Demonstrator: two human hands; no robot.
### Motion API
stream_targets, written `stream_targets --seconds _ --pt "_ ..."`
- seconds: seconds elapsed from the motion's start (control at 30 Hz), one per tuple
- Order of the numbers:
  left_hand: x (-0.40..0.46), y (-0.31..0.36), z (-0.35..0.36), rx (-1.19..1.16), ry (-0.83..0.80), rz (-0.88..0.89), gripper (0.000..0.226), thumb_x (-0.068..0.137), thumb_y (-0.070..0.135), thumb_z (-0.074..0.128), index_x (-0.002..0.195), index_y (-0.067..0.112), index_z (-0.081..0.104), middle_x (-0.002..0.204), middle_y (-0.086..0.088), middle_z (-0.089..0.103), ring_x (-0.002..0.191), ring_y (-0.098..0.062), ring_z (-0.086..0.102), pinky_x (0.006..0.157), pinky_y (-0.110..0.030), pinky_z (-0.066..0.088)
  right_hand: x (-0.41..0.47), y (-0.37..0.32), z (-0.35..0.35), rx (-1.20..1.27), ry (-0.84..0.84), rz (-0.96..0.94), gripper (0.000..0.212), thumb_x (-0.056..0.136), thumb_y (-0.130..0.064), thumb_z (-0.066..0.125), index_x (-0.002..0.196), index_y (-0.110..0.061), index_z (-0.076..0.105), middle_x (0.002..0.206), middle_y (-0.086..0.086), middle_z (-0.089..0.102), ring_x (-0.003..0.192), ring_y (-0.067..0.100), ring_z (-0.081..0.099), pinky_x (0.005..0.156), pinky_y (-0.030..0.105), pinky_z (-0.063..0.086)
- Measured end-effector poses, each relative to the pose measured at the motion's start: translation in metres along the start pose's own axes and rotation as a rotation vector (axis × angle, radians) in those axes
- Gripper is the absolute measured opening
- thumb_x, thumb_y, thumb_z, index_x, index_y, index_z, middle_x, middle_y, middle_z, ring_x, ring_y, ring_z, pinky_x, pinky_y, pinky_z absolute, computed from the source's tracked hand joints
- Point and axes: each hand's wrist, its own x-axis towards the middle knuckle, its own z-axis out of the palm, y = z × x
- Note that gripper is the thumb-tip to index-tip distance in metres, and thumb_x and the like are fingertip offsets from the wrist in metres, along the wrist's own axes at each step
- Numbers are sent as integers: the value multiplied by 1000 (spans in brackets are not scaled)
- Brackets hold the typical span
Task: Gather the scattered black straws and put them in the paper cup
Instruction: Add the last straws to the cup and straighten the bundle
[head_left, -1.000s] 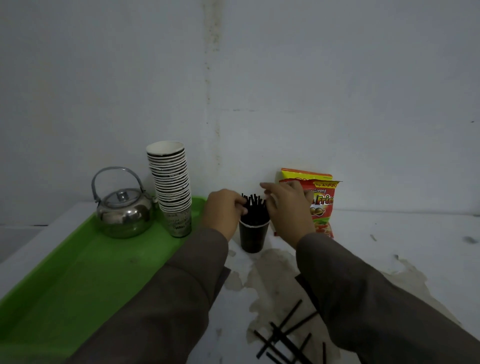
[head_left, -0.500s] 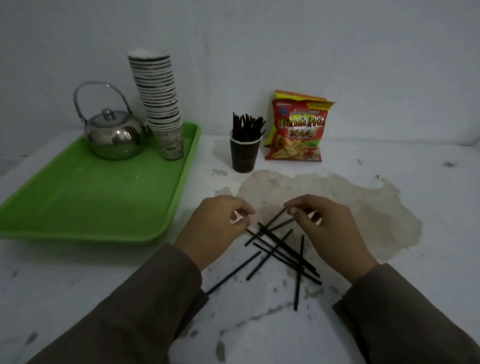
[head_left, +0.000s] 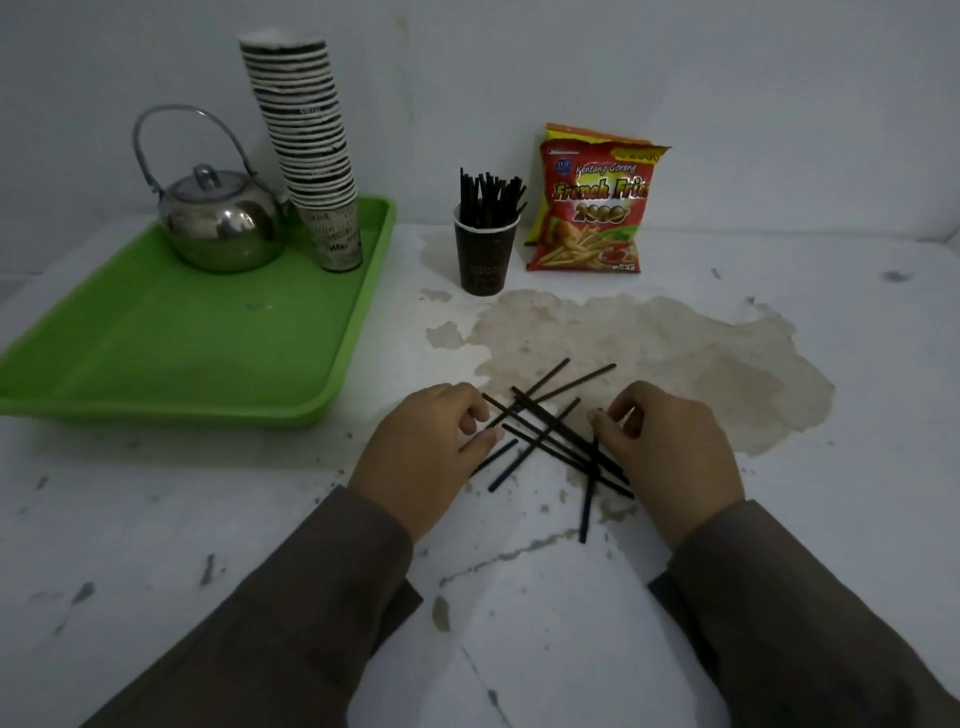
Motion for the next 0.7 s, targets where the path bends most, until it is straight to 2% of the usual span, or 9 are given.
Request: stream_targets --seconds 0.13,0.23,0.4,0.53,0.6,0.7 --pt "-1 7 3 38 -78 -61 18 81 36 64 82 19 58 73 6 52 62 -5 45 54 -14 32 -1 -2 -3 -112 -58 82 36 83 -49 53 67 -17 56 58 -1 53 54 15 50 47 26 35" --pt "-3 11 6 70 -105 -77 16 82 33 64 86 18 61 79 5 52 69 -10 47 61 -22 34 -4 -4 0 -95 -92 87 37 83 -49 53 67 -15 56 60 1 56 56 18 53 48 27 37" --pt "-3 12 8 115 -120 -86 14 83 29 63 89 16 65 84 2 55 75 -11 49 66 -21 35 -2 -9 3 -128 -69 86 40 84 -45 54 63 -11 62 55 2 58 58 23 55 64 31 40" --pt "-2 12 9 147 -102 -82 13 87 21 57 88 15 69 89 -2 63 80 -16 57 70 -27 45 -2 -9 6 -62 -69 98 35 82 -37 58 63 -10 66 60 6 64 59 22 57 72 35 45" --pt "-3 16 9 193 -91 -81 16 88 21 52 88 15 67 89 -2 63 81 -18 57 70 -31 48 -2 -9 6 -31 -63 95 31 82 -34 59 64 -10 66 61 5 64 59 20 57 70 34 46" --pt "-4 21 7 259 -48 -29 15 88 21 48 87 14 61 86 -1 60 81 -18 54 72 -33 46 -2 -8 5 97 -20 112 20 80 -31 60 67 -15 63 58 -4 57 56 11 54 54 25 41"
